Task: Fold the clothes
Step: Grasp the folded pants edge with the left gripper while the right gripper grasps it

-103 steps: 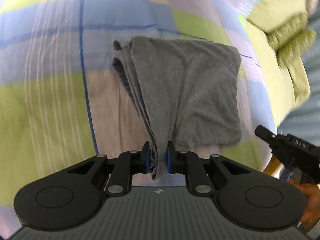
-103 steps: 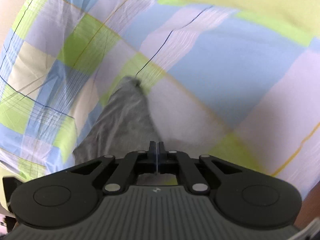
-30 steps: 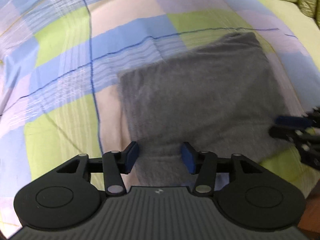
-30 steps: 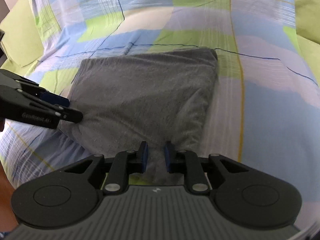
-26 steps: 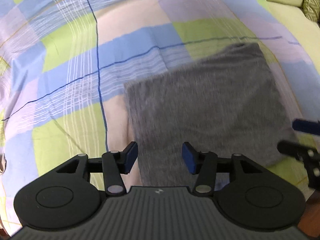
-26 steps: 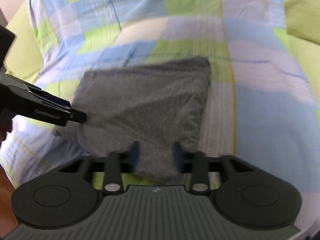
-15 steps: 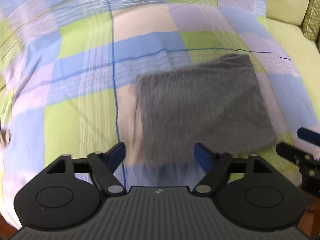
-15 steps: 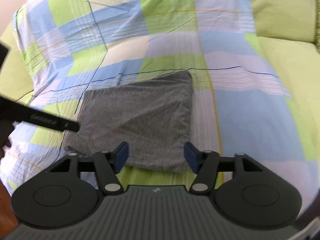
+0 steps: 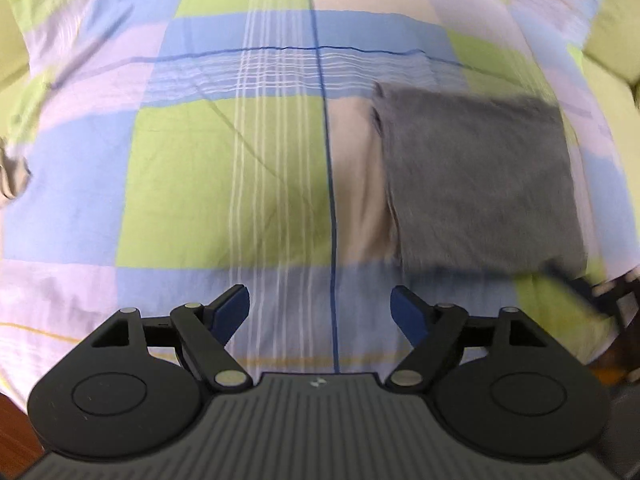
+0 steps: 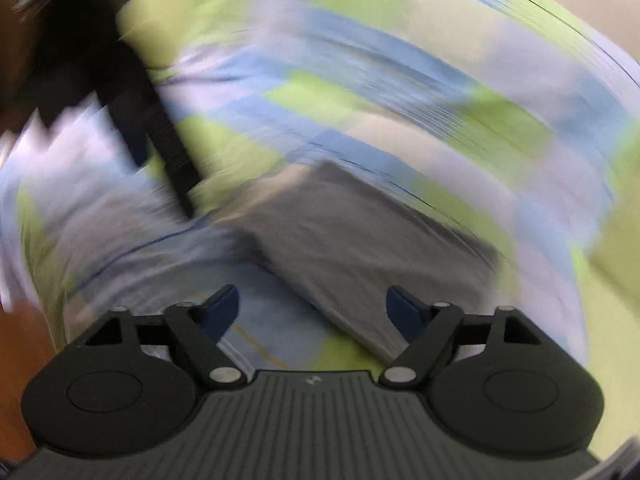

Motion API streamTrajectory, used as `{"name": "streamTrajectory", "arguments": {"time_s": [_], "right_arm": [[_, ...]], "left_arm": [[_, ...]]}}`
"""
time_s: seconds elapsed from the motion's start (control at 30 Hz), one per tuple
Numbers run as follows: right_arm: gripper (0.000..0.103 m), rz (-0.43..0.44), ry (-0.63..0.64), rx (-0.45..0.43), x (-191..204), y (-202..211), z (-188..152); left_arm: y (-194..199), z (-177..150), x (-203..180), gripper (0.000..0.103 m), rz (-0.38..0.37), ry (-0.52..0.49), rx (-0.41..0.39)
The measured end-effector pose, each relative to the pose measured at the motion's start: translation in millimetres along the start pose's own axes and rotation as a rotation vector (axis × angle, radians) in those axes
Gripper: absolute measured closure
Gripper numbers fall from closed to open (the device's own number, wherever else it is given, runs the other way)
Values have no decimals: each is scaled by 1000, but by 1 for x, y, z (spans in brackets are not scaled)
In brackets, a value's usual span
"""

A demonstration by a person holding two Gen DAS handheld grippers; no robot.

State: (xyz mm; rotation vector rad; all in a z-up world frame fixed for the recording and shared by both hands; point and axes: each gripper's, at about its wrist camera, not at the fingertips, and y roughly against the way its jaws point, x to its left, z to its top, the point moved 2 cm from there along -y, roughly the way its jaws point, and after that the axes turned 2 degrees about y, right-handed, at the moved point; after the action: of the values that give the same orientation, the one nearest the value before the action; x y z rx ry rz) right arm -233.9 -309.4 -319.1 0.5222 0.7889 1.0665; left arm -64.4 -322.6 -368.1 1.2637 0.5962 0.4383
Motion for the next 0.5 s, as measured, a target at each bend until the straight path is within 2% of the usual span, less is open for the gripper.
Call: {"name": "streamTrajectory", "arguments": {"time_s": [0.17, 0.2, 0.23, 0.27, 0.33, 0.43, 0.5], "right_arm": [[49, 4, 258, -27, 24, -55, 4], [56, 12, 289, -36, 25, -62, 3], [77, 24, 298, -41, 25, -66, 3], [83, 40, 291, -41, 22, -69, 4], [89, 46, 279, -53, 16, -70, 4], [91, 48, 248, -89, 7, -61, 4], [91, 44, 218, -120, -2, -52, 5]], "left_arm": [[-20, 18, 13, 24, -117, 158, 52], [-22, 19, 13, 24, -127, 174, 56], [-24, 20, 13, 24, -139, 190, 61], [-25, 22, 13, 24, -157, 206, 66], [-27, 26, 11, 24, -209, 241, 78], [-36, 38, 1, 20, -311, 308, 110], [-49, 46, -4, 20, -349, 337, 132]]}}
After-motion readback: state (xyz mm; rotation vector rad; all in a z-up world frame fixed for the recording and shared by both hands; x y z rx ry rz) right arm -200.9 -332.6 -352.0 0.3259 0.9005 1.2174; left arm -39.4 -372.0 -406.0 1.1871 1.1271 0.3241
